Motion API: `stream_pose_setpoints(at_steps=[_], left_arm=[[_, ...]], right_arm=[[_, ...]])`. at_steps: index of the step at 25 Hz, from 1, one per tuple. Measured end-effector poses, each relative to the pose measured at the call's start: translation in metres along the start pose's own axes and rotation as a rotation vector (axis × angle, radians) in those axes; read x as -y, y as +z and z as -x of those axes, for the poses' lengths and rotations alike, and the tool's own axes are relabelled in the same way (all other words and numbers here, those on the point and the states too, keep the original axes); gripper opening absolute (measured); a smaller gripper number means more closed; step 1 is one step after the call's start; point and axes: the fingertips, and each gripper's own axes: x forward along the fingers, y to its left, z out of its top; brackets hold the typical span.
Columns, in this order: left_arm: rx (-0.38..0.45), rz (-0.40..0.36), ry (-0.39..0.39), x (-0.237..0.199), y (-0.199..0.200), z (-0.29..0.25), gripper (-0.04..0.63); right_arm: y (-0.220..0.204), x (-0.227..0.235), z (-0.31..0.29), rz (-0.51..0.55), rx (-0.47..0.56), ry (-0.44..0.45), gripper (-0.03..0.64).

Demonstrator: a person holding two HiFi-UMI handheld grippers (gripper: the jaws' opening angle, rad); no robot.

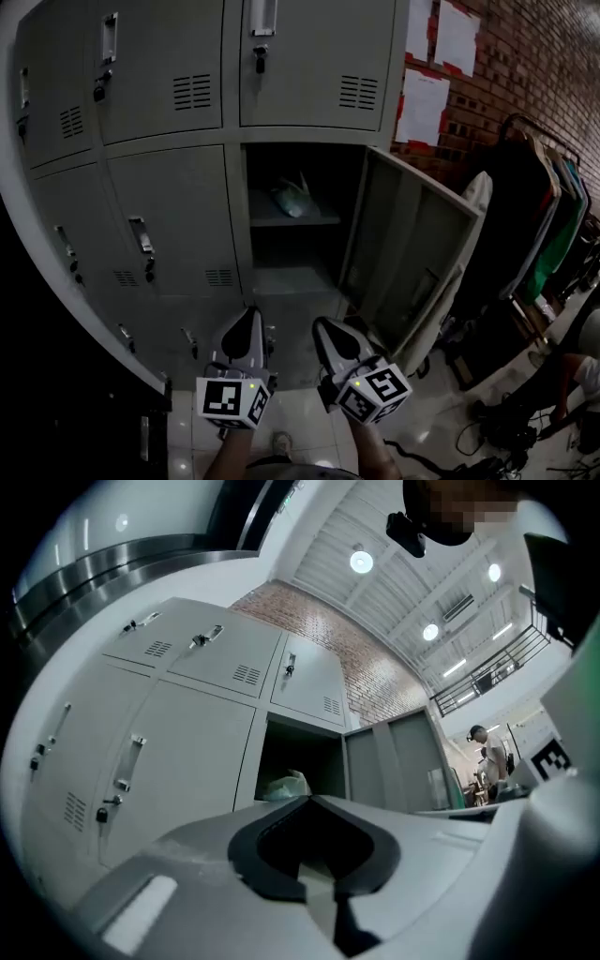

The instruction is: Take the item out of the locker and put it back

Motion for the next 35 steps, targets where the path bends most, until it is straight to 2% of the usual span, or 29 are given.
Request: stream_pose_setpoints(at_steps=[5, 9, 15, 20, 24, 27, 28, 30, 32, 35], left_arm=[[0.006, 0.006, -0.012, -0.035, -0.005, -0.056, 0.005], [-0.024, 0.022, -0.019, -0.04, -0.019, -0.082, 0.005], [-0.05, 0.037, 0.018, -0.045, -0.039, -0.098, 0.005], [-0.056, 0.045, 0.037, -0.045, -0.046, -0.108, 0.005], [-0.056, 0.042, 0.033, -0.041, -0.047, -0.113, 0.005], [-0.055, 0.044, 0.031, -0.04, -0.047, -0.114, 0.005], [-0.054, 0.042, 0.029, -0.04, -0.046, -0.115, 0.005], [-0.051, 0.035, 0.027, -0.042, -0.045, -0.115, 0.005], [-0.048, 0.034, 0.033, -0.045, -0.042, -0.115, 0.005], [-0.042, 0.033, 0.031, -0.048, -0.039, -0.115, 0.005]], right_arm=[[0.0, 0.032, -0.058, -0.011, 0.007, -0.019, 0.002], [-0.004, 0.057, -0.077, -0.024, -0.008, -0.04, 0.002], [-0.008, 0.081, -0.089, -0.022, -0.021, -0.039, 0.002], [0.01, 0.087, -0.106, 0.083, -0.013, -0.024, 0.002], [0.042, 0.106, -0.138, 0.251, -0.038, -0.105, 0.002], [0.07, 0.115, -0.171, 0.249, -0.013, -0.101, 0.001], [0.077, 0.118, -0.182, 0.23, -0.012, -0.092, 0.034], [0.083, 0.126, -0.204, 0.202, -0.046, -0.092, 0.464], [0.077, 0.139, -0.228, 0.218, -0.128, -0.118, 0.495], [0.054, 0.153, -0.258, 0.26, -0.276, -0.138, 0.497]])
